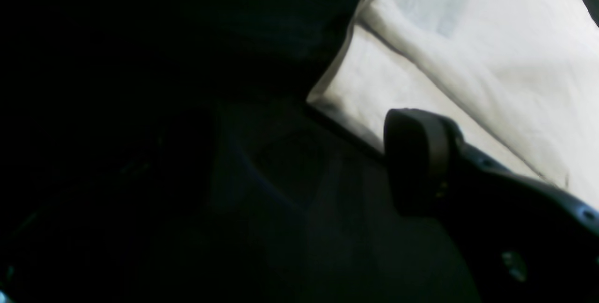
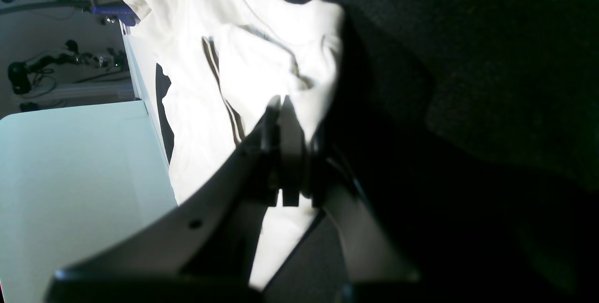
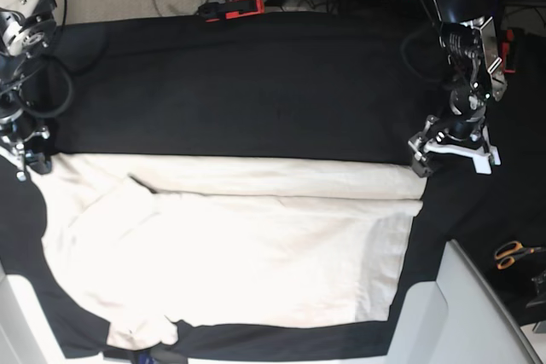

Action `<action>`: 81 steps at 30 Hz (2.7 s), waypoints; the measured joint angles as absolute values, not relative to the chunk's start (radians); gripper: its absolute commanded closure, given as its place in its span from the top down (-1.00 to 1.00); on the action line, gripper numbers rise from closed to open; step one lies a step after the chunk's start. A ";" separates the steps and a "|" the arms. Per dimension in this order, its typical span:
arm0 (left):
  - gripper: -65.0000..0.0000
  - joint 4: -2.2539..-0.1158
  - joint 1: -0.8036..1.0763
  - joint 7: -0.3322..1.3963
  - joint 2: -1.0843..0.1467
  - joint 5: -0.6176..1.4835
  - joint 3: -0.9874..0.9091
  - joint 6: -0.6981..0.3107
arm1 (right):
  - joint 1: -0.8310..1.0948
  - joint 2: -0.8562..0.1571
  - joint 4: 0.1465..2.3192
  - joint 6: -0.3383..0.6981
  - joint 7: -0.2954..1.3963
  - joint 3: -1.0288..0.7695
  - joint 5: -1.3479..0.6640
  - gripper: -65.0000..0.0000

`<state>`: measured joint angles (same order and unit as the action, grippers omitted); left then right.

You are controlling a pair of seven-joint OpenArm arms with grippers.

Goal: Fold the T-shirt properly

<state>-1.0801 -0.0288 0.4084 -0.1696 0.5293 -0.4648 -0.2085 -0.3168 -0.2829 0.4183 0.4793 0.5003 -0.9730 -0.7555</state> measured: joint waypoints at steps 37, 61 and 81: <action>0.68 -0.828 -0.197 0.281 -0.083 0.551 -0.477 -0.236 | -0.316 -0.283 0.418 0.481 0.508 -0.973 -0.756 -0.99; -1.00 -0.728 -0.222 0.254 -0.084 0.563 -0.481 -0.232 | -0.316 -0.285 0.418 0.481 0.508 -0.973 -0.756 -0.99; -1.00 -1.070 0.022 0.429 -0.084 0.550 -0.462 -0.226 | -0.181 -0.276 0.662 0.474 0.560 -0.903 -0.751 -1.00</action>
